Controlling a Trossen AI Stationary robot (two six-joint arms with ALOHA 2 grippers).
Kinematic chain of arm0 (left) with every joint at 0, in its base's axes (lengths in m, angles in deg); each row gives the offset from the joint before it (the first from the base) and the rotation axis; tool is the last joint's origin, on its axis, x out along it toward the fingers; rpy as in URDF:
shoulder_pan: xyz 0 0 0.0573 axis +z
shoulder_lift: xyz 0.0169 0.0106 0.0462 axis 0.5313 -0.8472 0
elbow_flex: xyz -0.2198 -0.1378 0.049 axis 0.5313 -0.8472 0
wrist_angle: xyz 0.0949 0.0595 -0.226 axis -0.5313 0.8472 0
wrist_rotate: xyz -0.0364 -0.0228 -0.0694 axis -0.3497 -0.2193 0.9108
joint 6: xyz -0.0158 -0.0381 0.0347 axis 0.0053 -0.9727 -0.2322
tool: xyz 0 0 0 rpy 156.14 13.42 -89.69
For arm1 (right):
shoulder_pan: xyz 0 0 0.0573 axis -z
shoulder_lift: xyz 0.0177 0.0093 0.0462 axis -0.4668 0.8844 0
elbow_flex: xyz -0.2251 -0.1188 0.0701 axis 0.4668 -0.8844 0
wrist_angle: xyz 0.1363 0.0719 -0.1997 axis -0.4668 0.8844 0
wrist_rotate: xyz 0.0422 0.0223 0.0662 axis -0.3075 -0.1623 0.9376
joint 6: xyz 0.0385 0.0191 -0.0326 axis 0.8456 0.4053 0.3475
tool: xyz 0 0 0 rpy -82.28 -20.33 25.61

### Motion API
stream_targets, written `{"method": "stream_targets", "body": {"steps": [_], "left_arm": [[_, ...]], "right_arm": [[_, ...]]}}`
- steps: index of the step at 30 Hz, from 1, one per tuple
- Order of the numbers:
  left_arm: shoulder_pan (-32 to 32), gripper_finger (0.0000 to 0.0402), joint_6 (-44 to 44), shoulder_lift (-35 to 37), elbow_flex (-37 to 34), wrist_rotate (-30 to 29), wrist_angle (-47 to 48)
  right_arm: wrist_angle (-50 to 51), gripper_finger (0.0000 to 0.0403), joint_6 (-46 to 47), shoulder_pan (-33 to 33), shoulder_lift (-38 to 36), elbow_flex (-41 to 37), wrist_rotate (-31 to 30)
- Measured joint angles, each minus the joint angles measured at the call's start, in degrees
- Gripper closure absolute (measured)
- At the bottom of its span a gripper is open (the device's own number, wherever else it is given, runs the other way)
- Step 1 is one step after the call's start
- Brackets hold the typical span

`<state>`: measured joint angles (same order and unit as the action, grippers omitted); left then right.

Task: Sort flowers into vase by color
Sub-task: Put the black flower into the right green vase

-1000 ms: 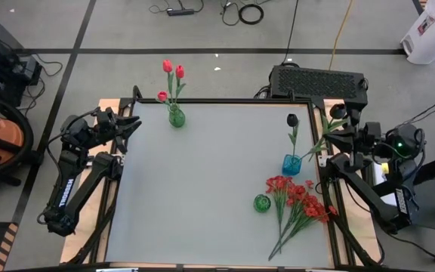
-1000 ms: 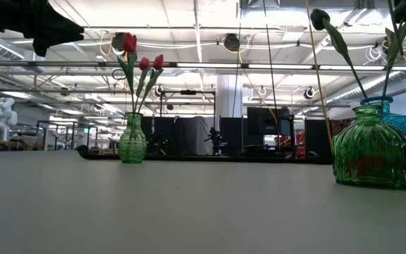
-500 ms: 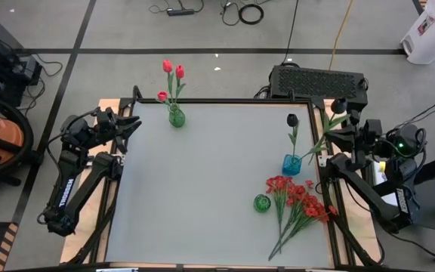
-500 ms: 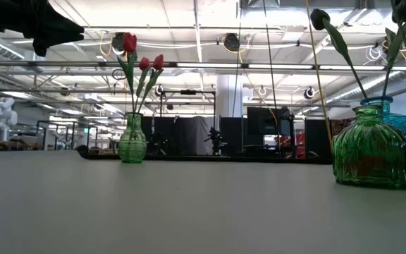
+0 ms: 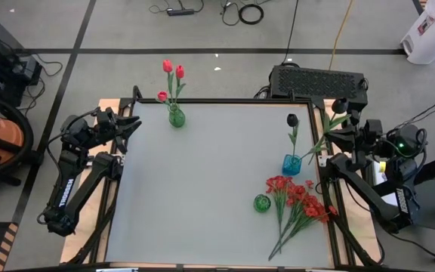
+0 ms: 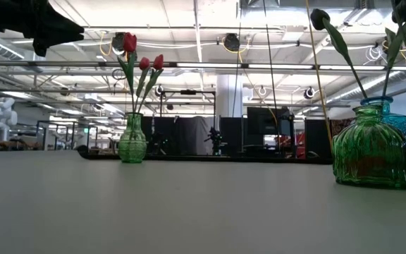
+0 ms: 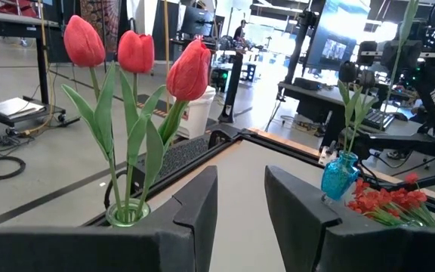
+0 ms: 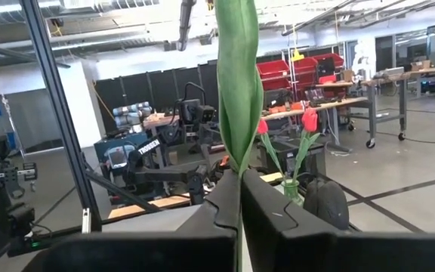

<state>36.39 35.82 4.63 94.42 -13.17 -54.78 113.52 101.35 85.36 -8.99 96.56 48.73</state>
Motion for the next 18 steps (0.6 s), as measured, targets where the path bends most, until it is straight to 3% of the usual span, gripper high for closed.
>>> {"method": "stream_targets", "body": {"steps": [11, 18], "left_arm": [[-0.01, 0.0283, 0.0, -0.02, 0.0, 0.0, 0.0], [0.0, 0.0283, 0.0, -0.02, 0.0, 0.01, 0.0]], "right_arm": [[-0.25, 0.0403, -0.59, -0.01, 0.0, 0.0, 4.49], [-0.28, 0.0403, -2.39, -3.68, 0.06, -0.02, 2.91]]}}
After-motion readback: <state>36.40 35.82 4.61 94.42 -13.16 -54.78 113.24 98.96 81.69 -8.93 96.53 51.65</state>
